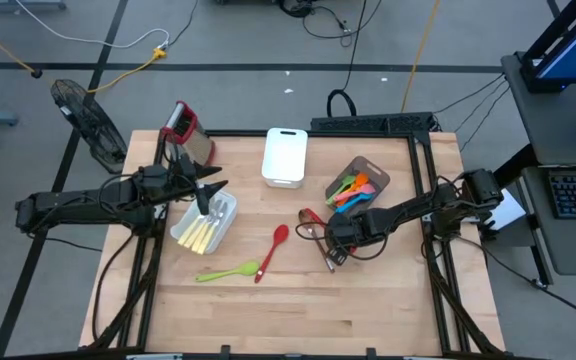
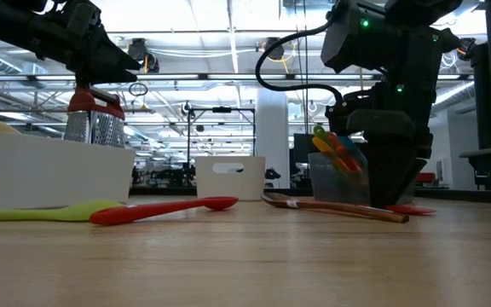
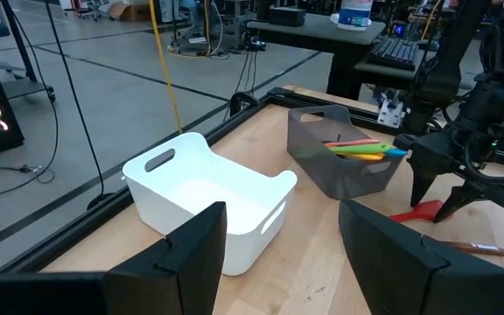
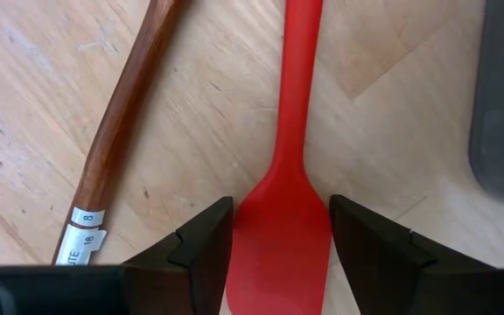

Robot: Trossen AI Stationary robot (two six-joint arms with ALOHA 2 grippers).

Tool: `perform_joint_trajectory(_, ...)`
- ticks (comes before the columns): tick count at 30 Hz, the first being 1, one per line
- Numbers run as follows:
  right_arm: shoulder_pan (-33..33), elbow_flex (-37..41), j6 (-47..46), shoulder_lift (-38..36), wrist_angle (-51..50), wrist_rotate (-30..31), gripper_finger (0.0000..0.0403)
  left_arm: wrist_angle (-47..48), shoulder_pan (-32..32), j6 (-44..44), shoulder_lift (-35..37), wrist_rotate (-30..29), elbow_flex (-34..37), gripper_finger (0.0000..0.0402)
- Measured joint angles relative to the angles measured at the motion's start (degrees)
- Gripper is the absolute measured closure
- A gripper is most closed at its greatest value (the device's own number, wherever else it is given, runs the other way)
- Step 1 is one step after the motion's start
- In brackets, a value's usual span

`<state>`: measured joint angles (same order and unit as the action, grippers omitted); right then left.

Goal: Pick & Place Kitchen Items
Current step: Put the red spatula into the black bin

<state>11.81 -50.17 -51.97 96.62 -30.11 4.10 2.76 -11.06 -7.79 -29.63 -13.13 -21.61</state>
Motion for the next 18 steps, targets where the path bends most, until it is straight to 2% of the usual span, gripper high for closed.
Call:
perform_joint_trajectory(12,-1.0,0.0,-1.3,0.0,0.1,1.0,0.0222,0.0,0.0,0.1,0.0,0.0,0.0,0.0174)
perform_joint_trajectory(18,-1.7,0.0,-1.4,0.0,0.0,1.0,0.0241,0.0,0.0,0.1,0.0,0.0,0.0,0.0174)
